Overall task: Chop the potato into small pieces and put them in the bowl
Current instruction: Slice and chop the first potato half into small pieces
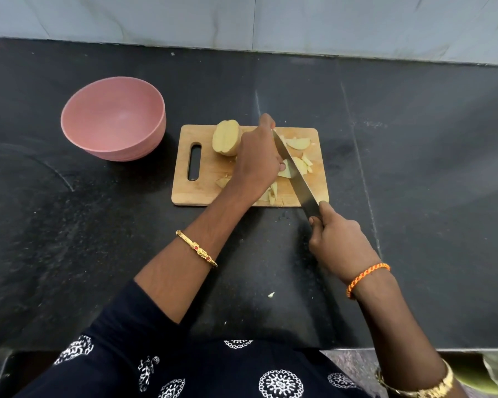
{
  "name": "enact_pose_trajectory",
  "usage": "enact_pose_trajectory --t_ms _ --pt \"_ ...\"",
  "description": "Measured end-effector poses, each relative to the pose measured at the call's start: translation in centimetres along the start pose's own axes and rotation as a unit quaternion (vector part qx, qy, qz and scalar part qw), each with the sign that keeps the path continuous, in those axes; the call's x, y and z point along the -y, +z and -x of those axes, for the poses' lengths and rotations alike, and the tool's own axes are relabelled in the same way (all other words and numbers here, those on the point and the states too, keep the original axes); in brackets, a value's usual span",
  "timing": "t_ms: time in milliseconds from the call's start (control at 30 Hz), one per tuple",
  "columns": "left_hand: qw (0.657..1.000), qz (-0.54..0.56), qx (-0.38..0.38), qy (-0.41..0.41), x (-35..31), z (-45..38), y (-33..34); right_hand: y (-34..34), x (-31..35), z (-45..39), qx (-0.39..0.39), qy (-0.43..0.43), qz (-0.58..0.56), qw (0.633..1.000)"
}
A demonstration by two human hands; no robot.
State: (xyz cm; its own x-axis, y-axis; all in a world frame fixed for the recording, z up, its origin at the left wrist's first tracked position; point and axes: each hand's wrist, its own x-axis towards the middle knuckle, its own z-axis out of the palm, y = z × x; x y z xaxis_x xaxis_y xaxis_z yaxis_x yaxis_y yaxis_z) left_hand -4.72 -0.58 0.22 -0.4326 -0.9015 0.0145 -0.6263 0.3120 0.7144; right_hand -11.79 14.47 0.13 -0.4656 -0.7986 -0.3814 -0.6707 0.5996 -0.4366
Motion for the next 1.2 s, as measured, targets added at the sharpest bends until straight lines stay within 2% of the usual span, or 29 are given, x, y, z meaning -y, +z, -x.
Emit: enact_pose_trajectory --t_ms 133,233,467,633,733,867,1067,1200 --pt "1.000 -0.014 -0.024 0.009 -0.1 0.9 -0.3 0.0 0.1 0.3 0.004 0.008 0.014 1.000" --pt "0.999 -0.015 -0.014 0.026 0.0 2.2 -0.1 0.1 0.2 0.5 -0.007 0.011 0.003 1.000" --pt "0.998 -0.006 -0.009 0.069 0.6 2.8 0.4 0.4 -0.8 2.0 -0.051 0.006 -0.101 0.994" --pt "0.998 0.001 0.018 0.064 0.5 2.8 0.3 0.4 -1.5 2.1 -0.077 0.008 -0.135 0.988" --pt "0.999 -0.001 0.005 0.046 0.7 2.9 0.5 0.3 -1.5 2.3 -0.086 -0.004 -0.137 0.987" --pt "0.994 -0.087 -0.057 0.027 1.3 2.7 1.1 0.7 -1.1 2.4 -0.088 -0.037 -0.122 0.988" --pt "0.996 -0.052 -0.063 0.020 1.3 2.5 1.3 1.1 -1.2 1.5 -0.105 -0.049 -0.061 0.991" --pt "0.998 -0.053 -0.014 0.013 1.2 1.7 0.8 0.7 -1.4 1.2 -0.100 -0.053 -0.071 0.991"
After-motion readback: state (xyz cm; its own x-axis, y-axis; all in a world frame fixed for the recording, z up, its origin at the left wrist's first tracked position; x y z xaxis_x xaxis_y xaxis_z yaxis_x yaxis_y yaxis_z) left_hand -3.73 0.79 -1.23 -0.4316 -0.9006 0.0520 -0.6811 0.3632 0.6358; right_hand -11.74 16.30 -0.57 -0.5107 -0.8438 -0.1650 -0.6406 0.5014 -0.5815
